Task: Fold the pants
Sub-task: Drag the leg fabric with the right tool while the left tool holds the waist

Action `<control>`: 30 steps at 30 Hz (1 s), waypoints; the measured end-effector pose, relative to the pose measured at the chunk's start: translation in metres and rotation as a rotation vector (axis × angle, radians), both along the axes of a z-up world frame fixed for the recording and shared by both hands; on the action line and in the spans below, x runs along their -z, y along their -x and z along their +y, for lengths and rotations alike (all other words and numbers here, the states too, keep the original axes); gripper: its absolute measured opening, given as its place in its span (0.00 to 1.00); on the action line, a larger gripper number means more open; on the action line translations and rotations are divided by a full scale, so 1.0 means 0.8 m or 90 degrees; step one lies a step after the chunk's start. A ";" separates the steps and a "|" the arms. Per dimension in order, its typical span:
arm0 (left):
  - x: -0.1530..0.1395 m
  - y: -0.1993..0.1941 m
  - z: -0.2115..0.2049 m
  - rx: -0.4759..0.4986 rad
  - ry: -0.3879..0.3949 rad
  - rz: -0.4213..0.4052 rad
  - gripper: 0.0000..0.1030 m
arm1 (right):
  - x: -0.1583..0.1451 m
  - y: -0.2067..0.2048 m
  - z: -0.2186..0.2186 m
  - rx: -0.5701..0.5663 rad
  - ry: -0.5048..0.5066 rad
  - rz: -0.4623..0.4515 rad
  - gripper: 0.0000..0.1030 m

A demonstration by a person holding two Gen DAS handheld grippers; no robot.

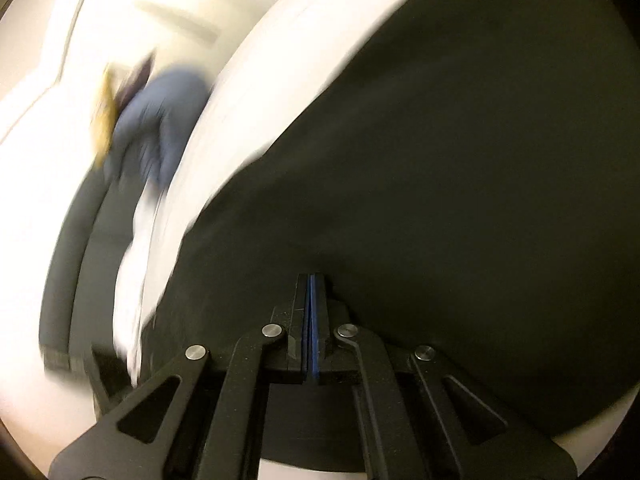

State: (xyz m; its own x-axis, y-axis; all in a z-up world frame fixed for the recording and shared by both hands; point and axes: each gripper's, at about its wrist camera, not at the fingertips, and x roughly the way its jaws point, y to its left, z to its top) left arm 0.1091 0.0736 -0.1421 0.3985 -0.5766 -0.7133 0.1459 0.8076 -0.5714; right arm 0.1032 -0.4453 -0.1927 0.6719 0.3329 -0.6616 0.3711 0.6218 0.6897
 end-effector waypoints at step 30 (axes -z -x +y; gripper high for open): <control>-0.019 0.018 -0.005 -0.061 -0.149 -0.047 0.05 | 0.022 0.045 -0.033 -0.013 0.010 0.017 0.00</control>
